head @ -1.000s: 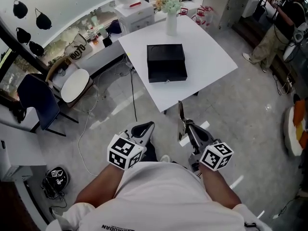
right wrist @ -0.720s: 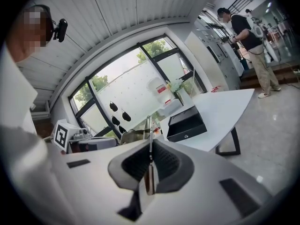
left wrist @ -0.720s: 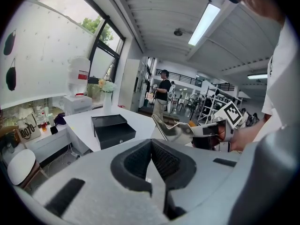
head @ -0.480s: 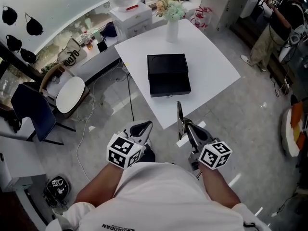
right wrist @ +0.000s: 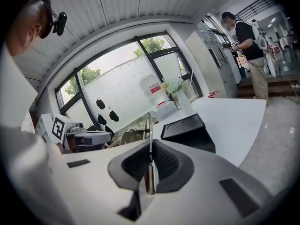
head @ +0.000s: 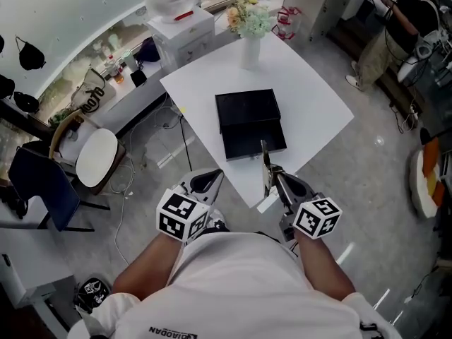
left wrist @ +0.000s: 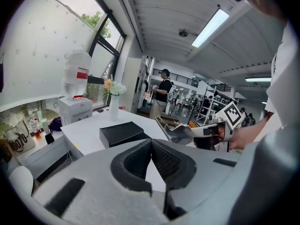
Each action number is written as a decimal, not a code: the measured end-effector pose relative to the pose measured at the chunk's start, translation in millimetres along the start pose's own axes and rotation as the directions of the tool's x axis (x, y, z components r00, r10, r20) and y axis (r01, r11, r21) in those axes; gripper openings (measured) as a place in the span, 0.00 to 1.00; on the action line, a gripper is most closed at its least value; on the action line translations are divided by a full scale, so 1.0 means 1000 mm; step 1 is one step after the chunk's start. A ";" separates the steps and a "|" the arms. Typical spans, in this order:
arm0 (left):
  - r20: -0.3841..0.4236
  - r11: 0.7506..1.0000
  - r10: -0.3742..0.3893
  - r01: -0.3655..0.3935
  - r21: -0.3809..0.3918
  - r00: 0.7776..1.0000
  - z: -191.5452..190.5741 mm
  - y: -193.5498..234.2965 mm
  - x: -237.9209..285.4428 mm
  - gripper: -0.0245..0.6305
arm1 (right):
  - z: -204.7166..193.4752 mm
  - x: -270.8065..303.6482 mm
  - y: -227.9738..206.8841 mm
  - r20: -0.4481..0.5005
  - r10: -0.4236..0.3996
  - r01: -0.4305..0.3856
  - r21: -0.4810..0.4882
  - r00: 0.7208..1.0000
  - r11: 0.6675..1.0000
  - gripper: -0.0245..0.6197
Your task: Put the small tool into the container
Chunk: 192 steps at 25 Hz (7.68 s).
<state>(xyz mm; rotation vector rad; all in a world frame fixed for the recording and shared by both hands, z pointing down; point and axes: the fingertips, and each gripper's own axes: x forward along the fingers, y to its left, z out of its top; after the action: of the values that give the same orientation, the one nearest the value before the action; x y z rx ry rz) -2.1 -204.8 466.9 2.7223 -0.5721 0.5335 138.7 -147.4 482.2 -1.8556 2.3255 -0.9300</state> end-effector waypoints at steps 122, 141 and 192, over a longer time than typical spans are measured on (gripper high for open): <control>-0.120 0.955 0.190 -0.211 -0.207 0.975 -0.025 0.049 0.044 0.05 | -0.047 0.178 -0.087 -0.520 -0.162 -0.450 -0.830 0.839 0.330 0.25; 0.046 0.988 0.138 -0.135 -0.079 0.989 0.046 0.029 0.055 0.05 | 0.068 0.071 -0.037 -0.150 0.131 -0.170 -0.297 0.980 0.940 0.12; 0.075 0.990 0.132 -0.128 -0.052 0.988 0.060 0.017 0.058 0.05 | 0.073 0.048 -0.042 -0.076 0.137 -0.153 -0.265 0.988 0.952 0.05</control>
<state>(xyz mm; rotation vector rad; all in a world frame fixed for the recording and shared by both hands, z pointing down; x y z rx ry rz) 57.4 -260.2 441.5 2.6841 -0.7768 0.4395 189.3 -226.4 458.1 -1.7290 2.6995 -0.6868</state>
